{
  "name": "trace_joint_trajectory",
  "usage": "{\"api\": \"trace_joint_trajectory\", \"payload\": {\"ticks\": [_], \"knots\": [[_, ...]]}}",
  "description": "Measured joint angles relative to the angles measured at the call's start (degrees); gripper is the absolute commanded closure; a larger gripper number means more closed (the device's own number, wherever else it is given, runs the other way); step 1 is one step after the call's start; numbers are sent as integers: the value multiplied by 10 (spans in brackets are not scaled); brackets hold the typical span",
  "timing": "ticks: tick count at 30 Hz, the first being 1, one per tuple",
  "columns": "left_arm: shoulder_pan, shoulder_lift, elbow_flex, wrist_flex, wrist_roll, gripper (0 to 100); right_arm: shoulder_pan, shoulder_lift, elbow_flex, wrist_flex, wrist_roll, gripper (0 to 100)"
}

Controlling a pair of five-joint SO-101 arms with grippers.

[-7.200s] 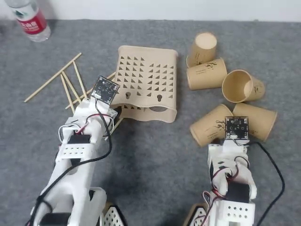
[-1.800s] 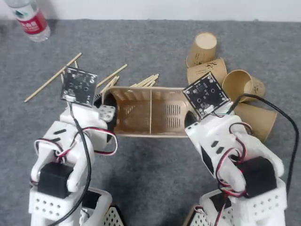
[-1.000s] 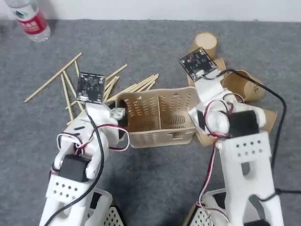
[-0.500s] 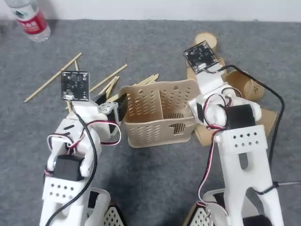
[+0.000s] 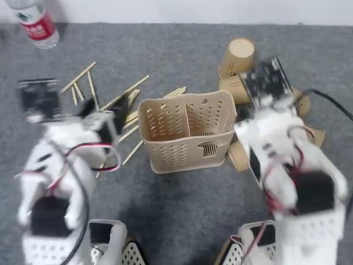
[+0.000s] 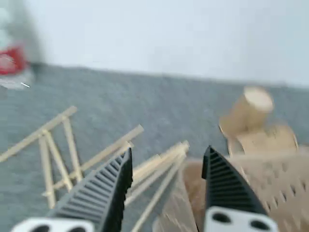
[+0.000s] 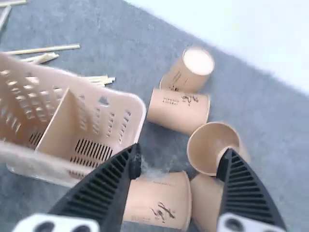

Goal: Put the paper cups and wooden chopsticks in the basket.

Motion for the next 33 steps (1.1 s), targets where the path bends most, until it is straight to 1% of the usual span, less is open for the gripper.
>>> {"api": "trace_joint_trajectory", "payload": {"ticks": [3, 7, 9, 12, 14, 17, 19, 21, 23, 26, 29, 33], "knots": [[-49, -8, -62, 61, 10, 772, 10, -31, -2, 58, 21, 734], [-115, -7, -72, 135, 18, 772, 55, -47, -2, 113, 25, 734], [-143, -9, -47, 170, 21, 772, 91, -72, -1, 116, 25, 734], [-183, -8, 40, 178, 21, 772, 147, -111, 41, 116, 34, 734], [-221, -5, 121, 155, 21, 772, 173, -132, 101, 105, 64, 735], [-297, -1, 251, 78, 24, 772, 215, -156, 220, 62, 121, 735], [-333, -1, 328, 26, 25, 772, 236, -156, 303, 18, 145, 735], [-342, -1, 382, -11, 25, 772, 242, -151, 369, -27, 156, 735], [-346, -1, 407, -32, 25, 772, 244, -150, 403, -66, 159, 735], [-347, -1, 438, -61, 25, 772, 232, -133, 407, -110, 159, 735], [-329, -1, 479, -98, 25, 772, 216, -83, 408, -148, 151, 735], [-322, 0, 487, -110, 25, 772, 214, 5, 389, -185, 129, 735]]}}
